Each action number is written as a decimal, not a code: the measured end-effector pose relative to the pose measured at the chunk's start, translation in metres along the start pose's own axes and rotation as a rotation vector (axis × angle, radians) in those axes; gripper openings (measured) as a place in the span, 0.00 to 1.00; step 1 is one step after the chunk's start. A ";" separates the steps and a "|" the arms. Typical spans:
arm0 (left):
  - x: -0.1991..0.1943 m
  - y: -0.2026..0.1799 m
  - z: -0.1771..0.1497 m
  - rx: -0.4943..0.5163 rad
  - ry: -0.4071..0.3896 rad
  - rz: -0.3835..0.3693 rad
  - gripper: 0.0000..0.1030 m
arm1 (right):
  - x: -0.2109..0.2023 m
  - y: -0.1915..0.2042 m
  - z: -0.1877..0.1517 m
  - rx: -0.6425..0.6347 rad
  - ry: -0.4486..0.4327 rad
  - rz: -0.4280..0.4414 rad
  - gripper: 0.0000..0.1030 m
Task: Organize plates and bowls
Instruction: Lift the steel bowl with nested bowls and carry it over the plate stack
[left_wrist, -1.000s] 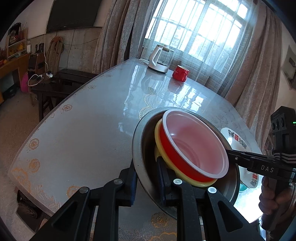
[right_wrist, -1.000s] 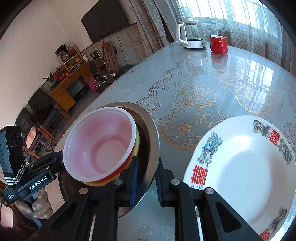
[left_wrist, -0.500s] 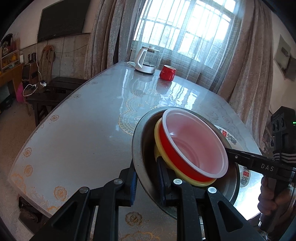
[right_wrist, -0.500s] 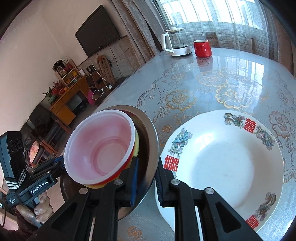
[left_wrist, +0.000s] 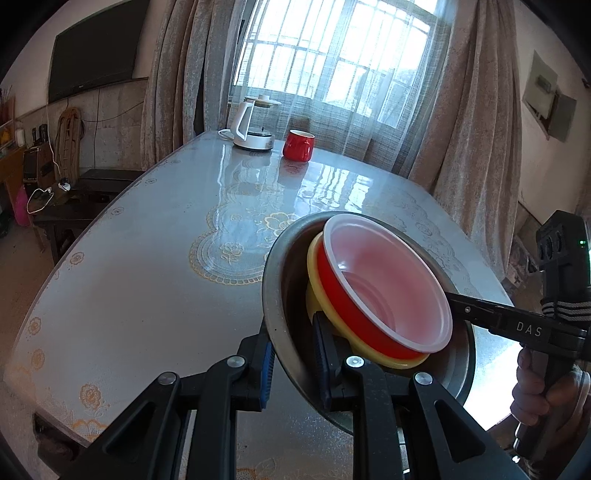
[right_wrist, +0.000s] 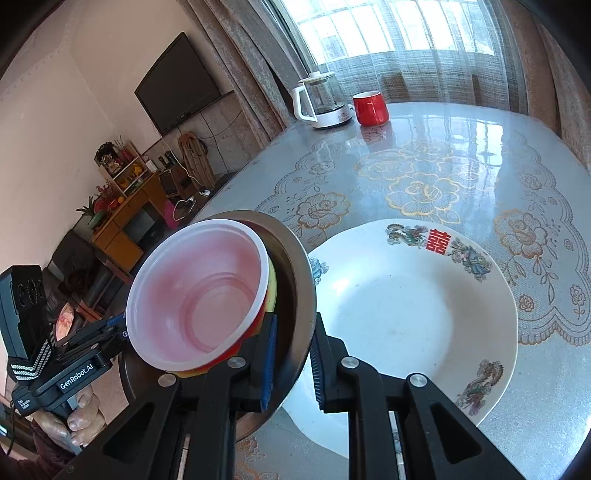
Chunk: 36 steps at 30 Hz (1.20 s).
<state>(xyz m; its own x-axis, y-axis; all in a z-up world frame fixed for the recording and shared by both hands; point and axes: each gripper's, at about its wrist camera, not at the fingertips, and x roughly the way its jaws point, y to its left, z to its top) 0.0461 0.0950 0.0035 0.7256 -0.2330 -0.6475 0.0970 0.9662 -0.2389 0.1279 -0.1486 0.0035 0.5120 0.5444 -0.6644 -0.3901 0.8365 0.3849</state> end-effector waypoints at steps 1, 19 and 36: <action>0.001 -0.004 0.001 0.006 0.000 -0.002 0.19 | -0.002 -0.003 0.000 0.007 -0.005 -0.001 0.17; 0.027 -0.041 0.027 0.057 0.032 -0.081 0.18 | -0.039 -0.038 -0.003 0.101 -0.081 -0.035 0.17; 0.084 -0.077 0.035 0.079 0.154 -0.151 0.19 | -0.052 -0.086 -0.005 0.217 -0.113 -0.136 0.18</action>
<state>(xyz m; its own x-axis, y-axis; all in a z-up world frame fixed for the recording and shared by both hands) 0.1236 0.0051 -0.0073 0.5871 -0.3840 -0.7127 0.2542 0.9233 -0.2881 0.1312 -0.2492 0.0018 0.6355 0.4195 -0.6483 -0.1451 0.8895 0.4333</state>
